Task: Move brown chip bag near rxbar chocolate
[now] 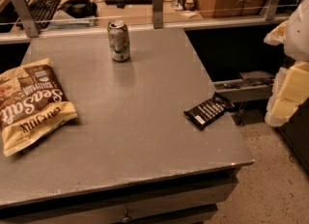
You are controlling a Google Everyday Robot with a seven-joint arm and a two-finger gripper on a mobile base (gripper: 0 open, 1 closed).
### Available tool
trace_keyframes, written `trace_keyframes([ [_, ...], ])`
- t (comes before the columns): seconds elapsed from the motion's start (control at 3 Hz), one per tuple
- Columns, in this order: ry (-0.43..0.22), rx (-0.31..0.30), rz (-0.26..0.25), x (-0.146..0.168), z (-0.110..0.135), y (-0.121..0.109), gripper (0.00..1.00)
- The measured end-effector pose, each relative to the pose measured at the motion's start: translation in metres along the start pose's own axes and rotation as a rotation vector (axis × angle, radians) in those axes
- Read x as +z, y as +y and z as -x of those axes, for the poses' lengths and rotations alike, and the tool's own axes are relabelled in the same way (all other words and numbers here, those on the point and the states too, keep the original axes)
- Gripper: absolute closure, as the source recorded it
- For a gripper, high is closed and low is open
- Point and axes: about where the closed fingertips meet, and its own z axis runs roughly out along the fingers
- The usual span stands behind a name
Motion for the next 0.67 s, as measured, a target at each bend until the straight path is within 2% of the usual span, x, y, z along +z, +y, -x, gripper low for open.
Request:
trace_keyframes([
  [0.33, 0.000, 0.000, 0.000, 0.000, 0.000, 0.000, 0.00],
  [0.67, -0.077, -0.040, 0.026, 0.015, 0.035, -0.001, 0.00],
])
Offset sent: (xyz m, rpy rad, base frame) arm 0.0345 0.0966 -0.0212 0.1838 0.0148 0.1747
